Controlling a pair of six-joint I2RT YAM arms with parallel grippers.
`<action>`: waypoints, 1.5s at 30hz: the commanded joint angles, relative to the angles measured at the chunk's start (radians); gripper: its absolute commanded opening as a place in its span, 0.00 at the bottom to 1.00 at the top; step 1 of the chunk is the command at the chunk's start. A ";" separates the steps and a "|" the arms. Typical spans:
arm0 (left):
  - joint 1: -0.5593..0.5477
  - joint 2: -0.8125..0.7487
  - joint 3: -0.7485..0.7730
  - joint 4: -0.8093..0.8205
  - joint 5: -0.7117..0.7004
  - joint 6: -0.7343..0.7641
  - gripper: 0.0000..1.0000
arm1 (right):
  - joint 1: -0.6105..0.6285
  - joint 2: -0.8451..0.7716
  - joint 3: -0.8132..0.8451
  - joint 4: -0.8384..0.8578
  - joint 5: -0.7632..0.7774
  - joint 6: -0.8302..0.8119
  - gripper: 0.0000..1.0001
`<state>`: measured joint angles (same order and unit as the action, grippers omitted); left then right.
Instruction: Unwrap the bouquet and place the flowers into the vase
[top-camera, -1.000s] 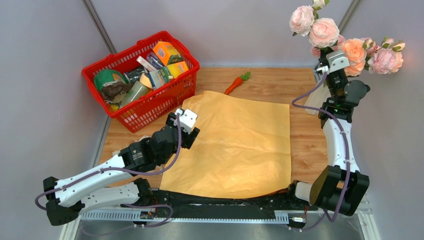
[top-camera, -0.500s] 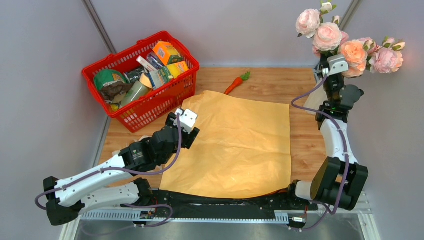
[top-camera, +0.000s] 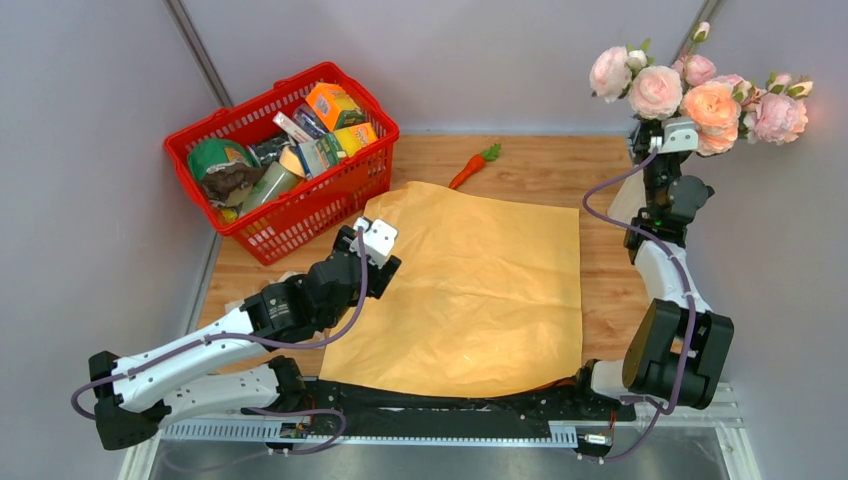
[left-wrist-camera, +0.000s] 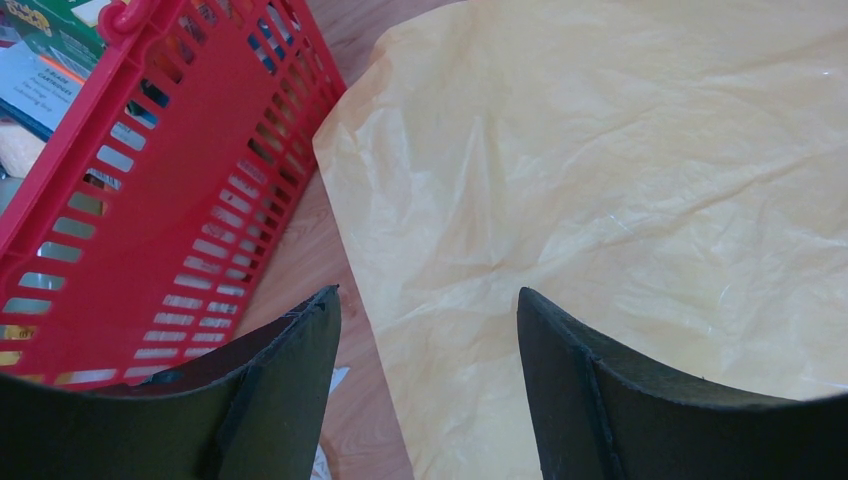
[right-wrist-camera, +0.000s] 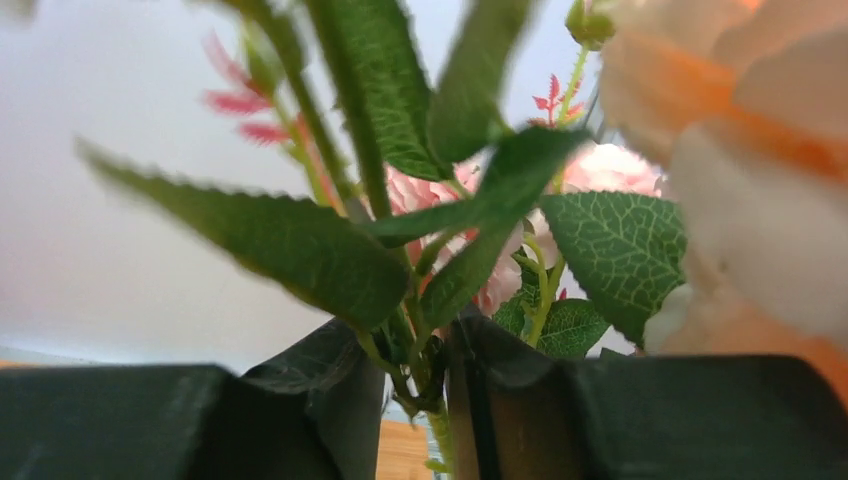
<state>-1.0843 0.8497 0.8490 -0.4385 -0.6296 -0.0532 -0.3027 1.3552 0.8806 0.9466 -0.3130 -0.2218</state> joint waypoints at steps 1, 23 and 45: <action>0.001 0.000 0.009 0.012 -0.001 0.016 0.73 | 0.000 -0.001 0.035 -0.096 0.109 0.068 0.38; 0.001 0.057 0.004 0.007 -0.045 0.023 0.73 | 0.080 -0.159 0.127 -0.687 0.239 0.283 0.69; 0.001 0.055 0.004 0.009 -0.055 0.027 0.73 | 0.097 -0.333 0.161 -0.977 0.055 0.292 0.74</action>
<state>-1.0843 0.9066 0.8490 -0.4393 -0.6678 -0.0441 -0.2123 1.1011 0.9768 0.0483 -0.2184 0.0814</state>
